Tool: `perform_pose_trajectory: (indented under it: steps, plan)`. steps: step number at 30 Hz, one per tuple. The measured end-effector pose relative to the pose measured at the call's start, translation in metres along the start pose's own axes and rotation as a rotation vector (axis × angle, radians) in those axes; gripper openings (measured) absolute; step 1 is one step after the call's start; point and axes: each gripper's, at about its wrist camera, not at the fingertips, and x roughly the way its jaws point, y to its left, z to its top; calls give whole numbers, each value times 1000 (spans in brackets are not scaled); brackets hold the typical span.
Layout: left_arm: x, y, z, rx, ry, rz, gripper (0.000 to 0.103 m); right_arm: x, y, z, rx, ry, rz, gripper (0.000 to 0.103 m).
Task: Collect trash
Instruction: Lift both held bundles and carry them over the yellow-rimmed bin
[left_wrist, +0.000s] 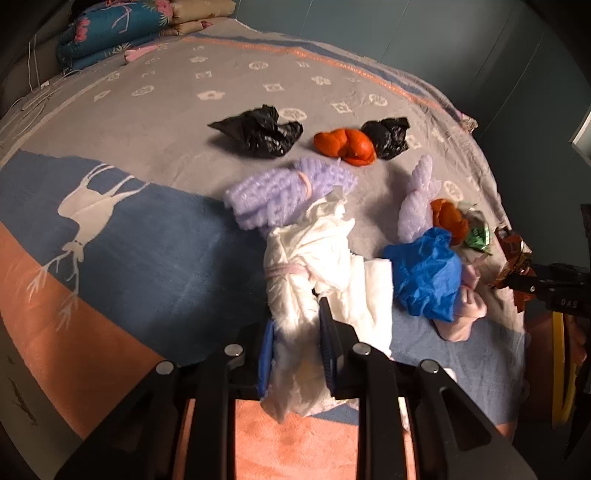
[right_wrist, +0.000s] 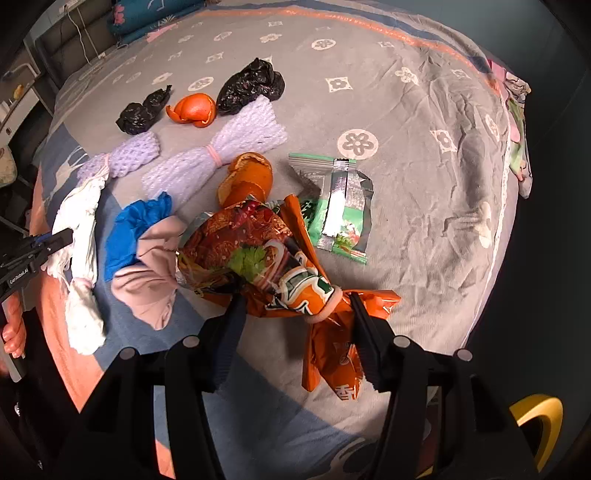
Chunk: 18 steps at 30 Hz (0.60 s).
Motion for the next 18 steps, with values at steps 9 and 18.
perform_pose_trajectory:
  steps: [9, 18]
  plan:
    - [-33, 2, -3, -15, -48, -106, 21, -13, 11, -10, -11, -14, 43, 54]
    - [-76, 0, -3, -17, -143, -198, 21, -25, 17, -18, -9, -35, 63, 54]
